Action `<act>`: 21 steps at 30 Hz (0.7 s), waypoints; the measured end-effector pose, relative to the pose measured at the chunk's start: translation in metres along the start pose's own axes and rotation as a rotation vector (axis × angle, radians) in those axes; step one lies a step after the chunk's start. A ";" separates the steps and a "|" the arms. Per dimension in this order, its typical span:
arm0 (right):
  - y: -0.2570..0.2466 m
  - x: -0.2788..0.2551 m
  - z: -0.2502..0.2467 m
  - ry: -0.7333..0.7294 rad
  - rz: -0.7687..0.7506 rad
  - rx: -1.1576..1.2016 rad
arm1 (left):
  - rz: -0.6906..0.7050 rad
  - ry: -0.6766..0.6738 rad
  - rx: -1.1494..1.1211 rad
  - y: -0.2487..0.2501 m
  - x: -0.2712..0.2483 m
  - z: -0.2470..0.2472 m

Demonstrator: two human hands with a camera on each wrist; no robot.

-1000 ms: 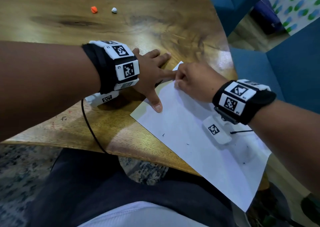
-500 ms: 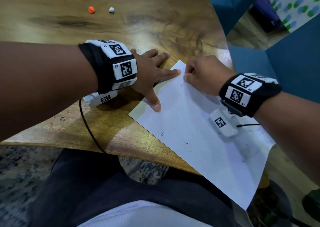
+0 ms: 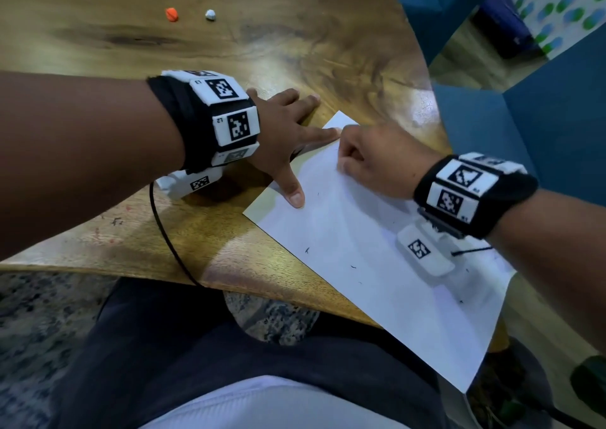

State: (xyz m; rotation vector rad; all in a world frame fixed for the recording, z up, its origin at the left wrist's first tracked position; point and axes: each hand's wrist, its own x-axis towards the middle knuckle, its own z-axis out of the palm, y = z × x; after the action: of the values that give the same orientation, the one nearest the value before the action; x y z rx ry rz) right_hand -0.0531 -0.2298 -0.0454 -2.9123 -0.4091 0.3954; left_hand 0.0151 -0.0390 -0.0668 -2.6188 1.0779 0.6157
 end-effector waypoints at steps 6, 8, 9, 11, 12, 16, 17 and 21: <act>-0.014 -0.018 0.011 -0.082 -0.085 -0.030 | -0.002 0.002 -0.005 -0.001 0.000 0.001; -0.031 -0.039 0.016 -0.164 -0.213 -0.001 | -0.003 -0.007 -0.006 0.000 -0.001 0.000; -0.037 -0.046 0.019 -0.207 -0.284 -0.003 | -0.006 -0.009 -0.003 0.001 -0.001 -0.001; -0.046 -0.050 0.021 -0.264 -0.373 -0.027 | -0.012 -0.007 0.002 0.001 -0.001 -0.001; -0.046 -0.046 0.021 -0.249 -0.371 -0.031 | -0.011 -0.003 -0.002 0.001 -0.002 -0.002; -0.023 -0.012 0.010 -0.044 -0.102 0.012 | -0.008 0.037 -0.047 0.002 -0.008 0.000; -0.015 -0.004 0.007 -0.017 -0.038 0.037 | -0.013 0.060 -0.063 0.003 -0.011 0.000; 0.000 0.013 0.004 0.046 0.060 0.099 | -0.028 0.142 -0.113 0.004 -0.030 0.005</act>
State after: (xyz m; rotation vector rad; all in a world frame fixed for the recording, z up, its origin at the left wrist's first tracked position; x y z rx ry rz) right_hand -0.0425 -0.2253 -0.0523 -2.8364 -0.2870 0.3462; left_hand -0.0084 -0.0216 -0.0578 -2.8074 1.0730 0.5050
